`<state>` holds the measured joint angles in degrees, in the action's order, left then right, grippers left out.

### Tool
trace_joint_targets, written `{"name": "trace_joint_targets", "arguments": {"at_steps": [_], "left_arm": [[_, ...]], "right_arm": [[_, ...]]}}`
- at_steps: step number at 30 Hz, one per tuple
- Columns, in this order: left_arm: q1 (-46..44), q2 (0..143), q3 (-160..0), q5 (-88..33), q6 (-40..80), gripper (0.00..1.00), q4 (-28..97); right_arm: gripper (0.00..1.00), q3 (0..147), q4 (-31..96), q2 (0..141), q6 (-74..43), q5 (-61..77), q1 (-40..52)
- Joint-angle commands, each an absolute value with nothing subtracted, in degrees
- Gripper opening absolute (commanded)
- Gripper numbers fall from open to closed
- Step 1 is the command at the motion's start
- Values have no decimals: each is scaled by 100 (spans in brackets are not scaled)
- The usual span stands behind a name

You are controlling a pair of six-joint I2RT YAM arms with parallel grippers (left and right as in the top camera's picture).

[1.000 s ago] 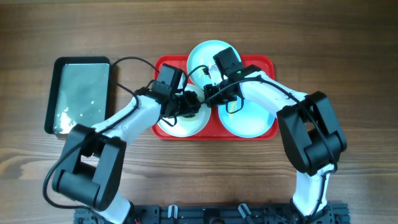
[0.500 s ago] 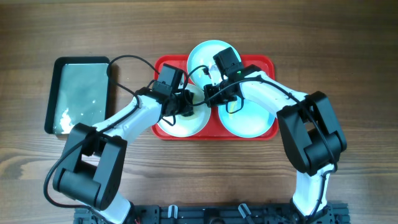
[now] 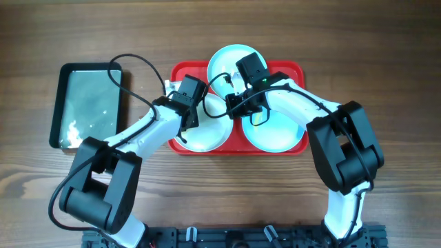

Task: Clean dirty plates on tray and stack at the side
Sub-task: 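Scrub the white plate with the sponge while the right gripper holds it, then lift the sponge back toward the black tray with the left gripper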

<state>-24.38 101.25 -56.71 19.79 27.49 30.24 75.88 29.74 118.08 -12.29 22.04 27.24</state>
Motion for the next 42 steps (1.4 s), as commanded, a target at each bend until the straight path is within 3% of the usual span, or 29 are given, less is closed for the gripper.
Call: {"name": "trace_joint_targets", "arguments": {"at_steps": [1, 5, 9, 13, 21, 31, 35, 38, 42], "left_arm": [[-2373, 10012, -5575, 2821, 2744, 4, 3026], [-2379, 9601, -5594, 2477, 2749, 4, 3026], [-2379, 9487, -5592, 189, 2753, 4, 2781], [-2379, 9885, -5592, -454, 2858, 4, 2298], [-2373, 10597, -5592, -235, 2871, 4, 1769], [-2362, 10497, -5594, 3706, 2576, 4, 2132], [-2364, 10114, -5594, 3800, 2668, 4, 2394], [-2322, 9389, -5594, 3754, 3660, 4, 2733], [-1865, 7996, -5594, 2775, 3820, 4, 2860]], "right_arm": [[4, 7513, 3026, 11972, -1197, 2187, 2714], [4, 7513, 3026, 11972, -1197, 2187, 2714], [4, 7513, 3020, 11972, -1199, 2189, 2714], [4, 7513, 3017, 11972, -1199, 2191, 2714], [4, 7513, 3020, 11972, -1201, 2189, 2714], [4, 7513, 3035, 11972, -1199, 2185, 2714], [4, 7513, 3028, 11968, -1221, 2193, 2714], [4, 7516, 3033, 11839, -1214, 2193, 2716], [4, 7516, 3085, 11360, -1190, 2189, 2716]]}}
